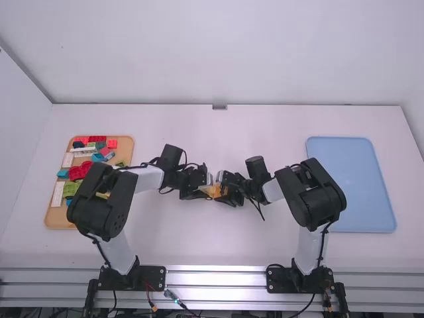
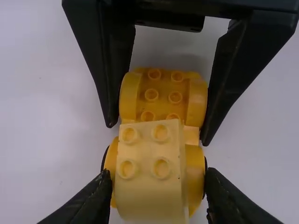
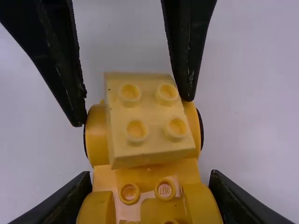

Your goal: Assemble lego blocks to make yellow taxi

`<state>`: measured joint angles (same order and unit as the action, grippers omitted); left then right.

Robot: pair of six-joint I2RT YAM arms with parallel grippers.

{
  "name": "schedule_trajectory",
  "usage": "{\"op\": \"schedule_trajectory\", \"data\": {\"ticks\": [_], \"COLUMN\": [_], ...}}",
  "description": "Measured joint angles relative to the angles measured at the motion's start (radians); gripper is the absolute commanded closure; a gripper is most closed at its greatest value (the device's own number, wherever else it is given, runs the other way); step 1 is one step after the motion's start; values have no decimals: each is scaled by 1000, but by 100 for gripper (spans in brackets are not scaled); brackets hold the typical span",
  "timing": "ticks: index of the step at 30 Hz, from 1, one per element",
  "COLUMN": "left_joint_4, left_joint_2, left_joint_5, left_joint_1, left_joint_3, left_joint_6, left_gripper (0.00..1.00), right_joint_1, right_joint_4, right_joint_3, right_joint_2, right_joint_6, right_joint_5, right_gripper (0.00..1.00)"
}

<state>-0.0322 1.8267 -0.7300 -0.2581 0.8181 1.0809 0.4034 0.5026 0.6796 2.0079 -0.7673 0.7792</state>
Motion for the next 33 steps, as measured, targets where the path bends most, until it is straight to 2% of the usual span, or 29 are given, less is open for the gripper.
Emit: {"op": "schedule_trajectory", "data": {"ticks": [9,19,33], "left_joint_4": [24,49,49], "left_joint_2": [0,0,0], "left_joint_5": [-9,-21,-55], "left_joint_1": [0,0,0], "left_joint_3": [0,0,3], "left_joint_6": [0,-31,-94], "left_gripper": [56,40,37], "right_joint_1": [-6,-8,14], "right_joint_4": [2,-5,-30], "right_joint_3": [0,0,1], "right_joint_2": [0,0,-2], "right_joint_6": [1,-1,-34], "right_joint_5": [-5,0,10], "right_gripper": [38,38,39]}}
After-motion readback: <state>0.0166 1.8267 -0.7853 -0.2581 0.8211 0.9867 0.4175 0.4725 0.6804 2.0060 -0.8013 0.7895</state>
